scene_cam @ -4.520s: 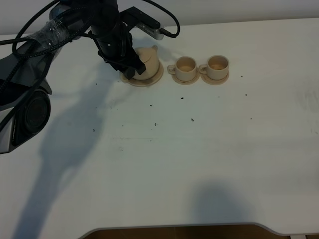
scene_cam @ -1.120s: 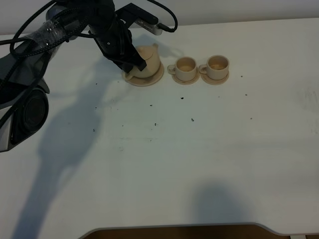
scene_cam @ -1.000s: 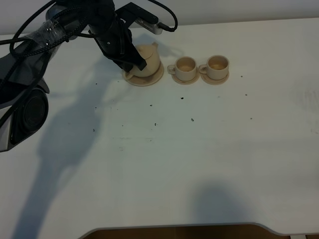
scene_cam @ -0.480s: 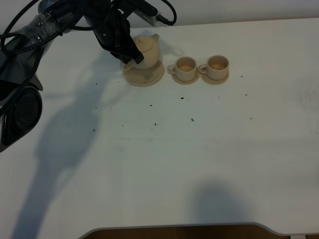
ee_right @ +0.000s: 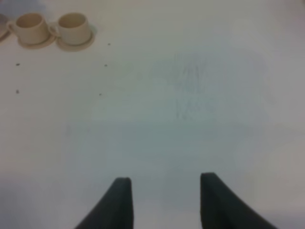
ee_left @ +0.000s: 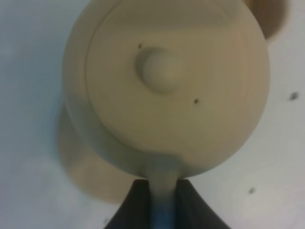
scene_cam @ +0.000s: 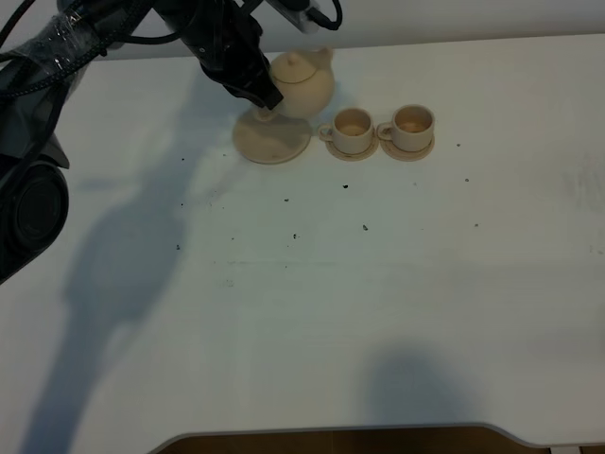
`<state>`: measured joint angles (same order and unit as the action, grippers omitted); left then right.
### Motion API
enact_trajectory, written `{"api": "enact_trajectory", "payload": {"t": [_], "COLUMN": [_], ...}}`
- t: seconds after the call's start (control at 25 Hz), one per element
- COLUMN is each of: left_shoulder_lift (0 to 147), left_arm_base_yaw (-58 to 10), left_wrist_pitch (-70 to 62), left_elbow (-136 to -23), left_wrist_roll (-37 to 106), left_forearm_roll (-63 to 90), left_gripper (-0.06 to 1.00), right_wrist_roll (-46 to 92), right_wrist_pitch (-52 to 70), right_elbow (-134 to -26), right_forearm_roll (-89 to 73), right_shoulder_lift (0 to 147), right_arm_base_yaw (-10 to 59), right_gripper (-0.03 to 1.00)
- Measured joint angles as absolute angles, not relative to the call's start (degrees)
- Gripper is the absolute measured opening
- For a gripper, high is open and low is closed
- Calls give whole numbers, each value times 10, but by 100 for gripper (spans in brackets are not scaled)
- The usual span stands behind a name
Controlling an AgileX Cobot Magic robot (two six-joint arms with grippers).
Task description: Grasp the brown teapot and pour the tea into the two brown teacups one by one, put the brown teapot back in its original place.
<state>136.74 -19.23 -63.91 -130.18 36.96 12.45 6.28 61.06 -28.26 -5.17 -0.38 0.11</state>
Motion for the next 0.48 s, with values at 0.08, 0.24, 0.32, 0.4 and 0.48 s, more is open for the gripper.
{"api": "enact_trajectory", "payload": {"t": [0.08,0.24,0.32,0.4,0.48], "left_shoulder_lift": [1367,1367,1367,1367,1367], "left_arm_base_yaw": [-199,-218,-232,-245,-259], "left_wrist_pitch": [-639,-644,-645,-645,-645], "left_elbow": [-1302,-1302,-1302,-1302,-1302], "left_wrist_roll": [378,388,390,391,391], "left_forearm_roll": [135,137,137,138,138], "left_gripper": [11,11,11,11,11], "right_wrist_roll": [63,63,63,63,63], "right_wrist_pitch": [611,611,611,611,611], "right_elbow": [-283,-283,-283,-283,-283], "right_forearm_roll": [-52,-52,-52,-52,-52], "right_shoulder_lift": [-4,-4,-4,-4,-4], "right_arm_base_yaw": [1,1,1,1,1], "right_gripper": [36,36,36,36,36]}}
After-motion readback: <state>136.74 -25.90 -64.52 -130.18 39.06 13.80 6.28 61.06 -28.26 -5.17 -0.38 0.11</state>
